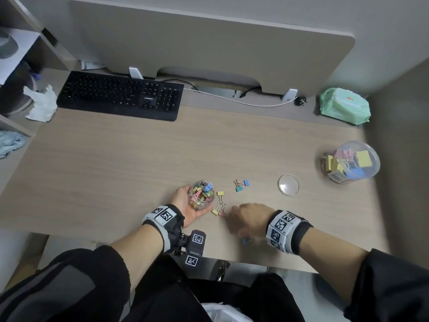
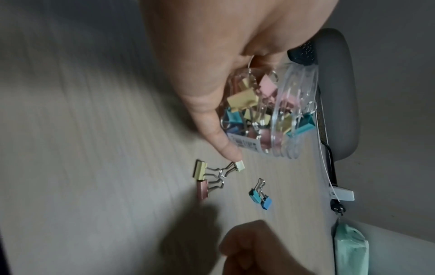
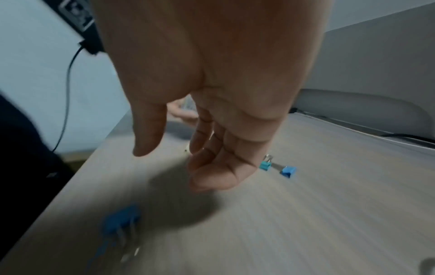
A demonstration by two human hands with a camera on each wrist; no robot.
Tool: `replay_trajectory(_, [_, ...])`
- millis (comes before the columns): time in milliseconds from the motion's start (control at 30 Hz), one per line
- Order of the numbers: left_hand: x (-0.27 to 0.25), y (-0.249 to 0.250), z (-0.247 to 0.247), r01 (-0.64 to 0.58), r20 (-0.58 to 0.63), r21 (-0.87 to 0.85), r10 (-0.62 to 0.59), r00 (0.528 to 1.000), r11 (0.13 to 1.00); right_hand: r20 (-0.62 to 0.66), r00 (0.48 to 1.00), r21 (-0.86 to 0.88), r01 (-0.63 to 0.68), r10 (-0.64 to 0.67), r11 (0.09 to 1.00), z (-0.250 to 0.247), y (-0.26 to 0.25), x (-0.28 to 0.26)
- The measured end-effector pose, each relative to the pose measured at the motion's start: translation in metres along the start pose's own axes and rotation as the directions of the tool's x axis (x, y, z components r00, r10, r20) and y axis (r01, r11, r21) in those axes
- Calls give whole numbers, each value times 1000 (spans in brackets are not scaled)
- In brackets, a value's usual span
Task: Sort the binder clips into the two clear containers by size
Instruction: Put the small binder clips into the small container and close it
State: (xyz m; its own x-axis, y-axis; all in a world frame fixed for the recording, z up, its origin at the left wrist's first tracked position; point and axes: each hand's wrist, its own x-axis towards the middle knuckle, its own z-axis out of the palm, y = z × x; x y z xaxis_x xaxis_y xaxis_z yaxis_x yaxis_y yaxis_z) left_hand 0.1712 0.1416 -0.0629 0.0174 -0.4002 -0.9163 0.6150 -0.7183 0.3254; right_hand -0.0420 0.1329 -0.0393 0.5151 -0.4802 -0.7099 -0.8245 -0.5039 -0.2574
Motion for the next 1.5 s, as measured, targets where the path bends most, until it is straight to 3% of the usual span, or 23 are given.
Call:
replay_trajectory(200, [-4,-7,1,27,9,-3,-27,1000,1000,28,999,-106,23,-20,994,35,0,1])
replay_trajectory(367, [-6,-4,-3,18,-6,-10,-18,1000,1000,-115,989,-33,-96,91,995,32,10,14])
replay_trajectory(500, [-8,-1,-7,18,-18,-18,-18,1000,1000,-291,915,110,-258,279,960,20,19,25])
replay_trajectory(600, [-9,2,-9,14,-19,-31,-15,1000,999,-379,844,300,-276,379,913,8,28,30])
replay_trajectory(667, [-9,3,-12,10,-20,-41,-11,1000,999,-383,833,347,-271,399,898,1,35,36])
replay_trajectory(867, [-10,7,-21,6,-35,-72,-8,999,997,-268,936,198,-176,226,964,-6,33,52])
replay_trajectory(1000, [-9,8,-24,11,-39,-79,-15,999,997,-270,945,149,-148,185,978,-3,27,57])
replay_trajectory(1167, [-9,9,-21,19,-30,-73,-21,999,997,-277,930,237,-179,243,955,-2,32,51])
replay_trajectory(1367, [-5,9,-14,25,-37,-52,-26,999,998,-288,918,183,-225,271,957,0,52,33])
replay_trajectory(1500, [-4,4,-10,37,-37,-40,-38,999,999,-254,953,101,-144,165,984,5,56,37])
